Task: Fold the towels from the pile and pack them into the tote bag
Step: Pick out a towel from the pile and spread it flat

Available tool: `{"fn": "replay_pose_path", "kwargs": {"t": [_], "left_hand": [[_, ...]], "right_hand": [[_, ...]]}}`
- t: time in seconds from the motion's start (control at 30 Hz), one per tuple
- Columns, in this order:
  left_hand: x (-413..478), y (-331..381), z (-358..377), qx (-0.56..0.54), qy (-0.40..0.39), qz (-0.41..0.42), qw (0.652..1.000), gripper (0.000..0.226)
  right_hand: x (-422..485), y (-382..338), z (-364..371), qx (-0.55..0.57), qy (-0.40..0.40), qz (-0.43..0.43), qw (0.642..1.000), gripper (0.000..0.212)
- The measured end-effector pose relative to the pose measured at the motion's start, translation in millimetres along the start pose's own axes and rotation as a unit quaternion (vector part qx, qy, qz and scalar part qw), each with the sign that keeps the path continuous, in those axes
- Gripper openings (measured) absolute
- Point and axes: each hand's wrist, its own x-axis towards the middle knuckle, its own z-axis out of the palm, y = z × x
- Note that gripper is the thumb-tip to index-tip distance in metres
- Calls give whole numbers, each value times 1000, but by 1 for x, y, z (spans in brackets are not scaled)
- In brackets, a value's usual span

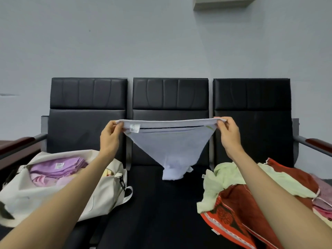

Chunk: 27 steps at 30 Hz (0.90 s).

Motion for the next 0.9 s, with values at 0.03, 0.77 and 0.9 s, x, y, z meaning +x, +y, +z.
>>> {"fn": "replay_pose_path", "kwargs": {"t": [0.03,0.77,0.9], "left_hand": [[-12,0,-8,7,0,-1,1000,15],[-155,-134,-26,322,-231,-278,875,21],[-156,-149,-18,370,-295,-225,852,16]], "right_hand": [[-9,0,-5,-4,-3,-2,1000,11],[-151,145,-24,-335,-278,201,877,20],[-146,158,-19,-361,-301,185,863,18]]}}
